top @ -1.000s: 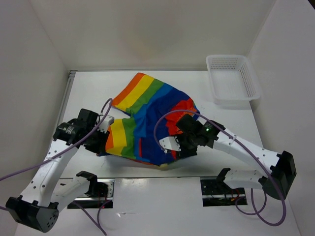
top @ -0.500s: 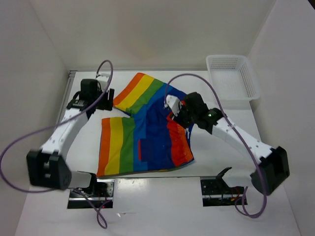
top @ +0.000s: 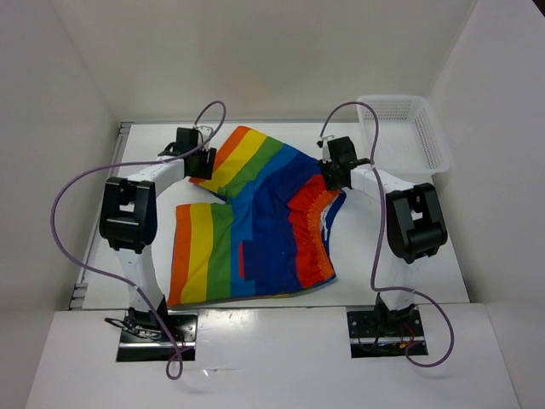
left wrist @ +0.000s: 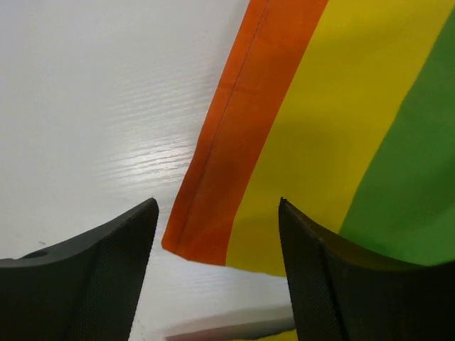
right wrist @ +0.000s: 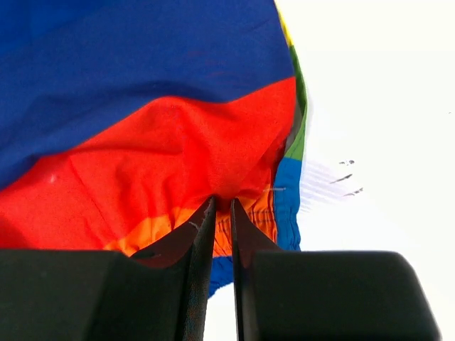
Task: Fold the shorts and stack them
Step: Flatten the shorts out
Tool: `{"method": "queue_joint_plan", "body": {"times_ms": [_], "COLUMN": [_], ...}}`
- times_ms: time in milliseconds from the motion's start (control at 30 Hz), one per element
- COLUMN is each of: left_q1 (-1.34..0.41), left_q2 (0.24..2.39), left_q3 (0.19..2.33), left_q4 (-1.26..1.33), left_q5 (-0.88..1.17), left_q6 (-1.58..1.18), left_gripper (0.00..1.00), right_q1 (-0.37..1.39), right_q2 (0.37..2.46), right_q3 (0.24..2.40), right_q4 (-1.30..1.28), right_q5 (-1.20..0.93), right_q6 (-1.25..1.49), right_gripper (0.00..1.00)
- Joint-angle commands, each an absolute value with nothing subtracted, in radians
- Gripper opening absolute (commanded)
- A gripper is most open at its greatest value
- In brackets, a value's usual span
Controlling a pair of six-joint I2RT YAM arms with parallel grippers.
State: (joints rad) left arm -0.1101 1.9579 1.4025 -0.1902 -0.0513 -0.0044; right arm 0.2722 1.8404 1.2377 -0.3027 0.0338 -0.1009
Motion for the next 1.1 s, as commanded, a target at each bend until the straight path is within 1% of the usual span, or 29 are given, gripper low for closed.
{"method": "queue_joint_plan", "body": {"times_ms": [0, 67, 100, 167, 200, 233, 333, 367, 400, 467, 533, 633, 700, 767, 800, 833, 900, 933, 1067], "left_q1": [-0.117, -0.117, -0.117, -0.117, -0.117, -0.107, -0.066, -0.054, -0.054, -0.054, -0.044, -0.011, 0.005, 0.005, 0.005, 0.005, -0.015, -0.015, -0.015], "left_q2": [2.020, 2.040, 2.040, 2.040, 2.040, 2.040, 2.020, 2.007, 1.994, 1.957, 1.915, 1.884, 1.853, 1.830, 1.803, 1.790, 1.769, 1.769, 1.836], "left_q3": [1.394, 1.347, 1.333, 1.307, 1.275, 1.258, 1.212, 1.212, 1.203, 1.181, 1.144, 1.144, 1.144, 1.172, 1.187, 1.207, 1.290, 1.323, 1.501], "left_q4": [-0.130, -0.121, -0.121, -0.111, -0.101, -0.091, -0.081, -0.110, -0.130, -0.143, -0.178, -0.248, -0.299, -0.356, -0.368, -0.388, -0.388, -0.388, -0.331], "left_q5": [-0.130, -0.143, -0.152, -0.175, -0.195, -0.239, -0.278, -0.261, -0.261, -0.296, -0.307, -0.318, -0.318, -0.289, -0.250, -0.230, -0.197, -0.174, -0.150], "left_q6": [0.000, 0.000, 0.000, 0.000, 0.000, 0.000, 0.000, 0.000, 0.000, 0.000, 0.000, 0.000, 0.000, 0.000, 0.000, 0.000, 0.000, 0.000, 0.000], "left_gripper": [0.71, 0.60, 0.53, 0.47, 0.44, 0.41, 0.40, 0.40, 0.37, 0.37, 0.37, 0.37, 0.38, 0.43, 0.53, 0.57, 0.61, 0.67, 0.71], "right_q1": [0.287, 0.287, 0.287, 0.296, 0.296, 0.296, 0.296, 0.296, 0.296, 0.296, 0.307, 0.328, 0.354, 0.368, 0.368, 0.368, 0.368, 0.358, 0.327], "right_q2": [1.862, 1.874, 1.875, 1.902, 1.914, 1.928, 1.996, 2.014, 2.049, 2.089, 2.149, 2.230, 2.253, 2.253, 2.244, 2.234, 2.189, 2.174, 2.152], "right_q3": [1.273, 1.273, 1.273, 1.273, 1.273, 1.288, 1.350, 1.374, 1.428, 1.498, 1.623, 1.796, 1.899, 1.954, 1.963, 1.963, 1.948, 1.936, 1.881], "right_q4": [-0.210, -0.239, -0.239, -0.249, -0.249, -0.249, -0.249, -0.239, -0.239, -0.230, -0.230, -0.244, -0.253, -0.262, -0.274, -0.288, -0.288, -0.298, -0.319], "right_q5": [0.086, 0.065, 0.064, 0.083, 0.113, 0.127, 0.189, 0.202, 0.221, 0.256, 0.256, 0.256, 0.242, 0.190, 0.175, 0.175, 0.175, 0.175, 0.065], "right_q6": [-0.061, -0.049, -0.049, -0.049, -0.049, -0.049, -0.060, -0.060, -0.069, -0.069, -0.069, -0.069, -0.069, -0.054, -0.039, -0.002, 0.011, 0.035, 0.072], "right_gripper": [0.18, 0.17, 0.17, 0.17, 0.16, 0.16, 0.16, 0.16, 0.16, 0.16, 0.16, 0.16, 0.16, 0.22, 0.24, 0.26, 0.26, 0.26, 0.27]}}
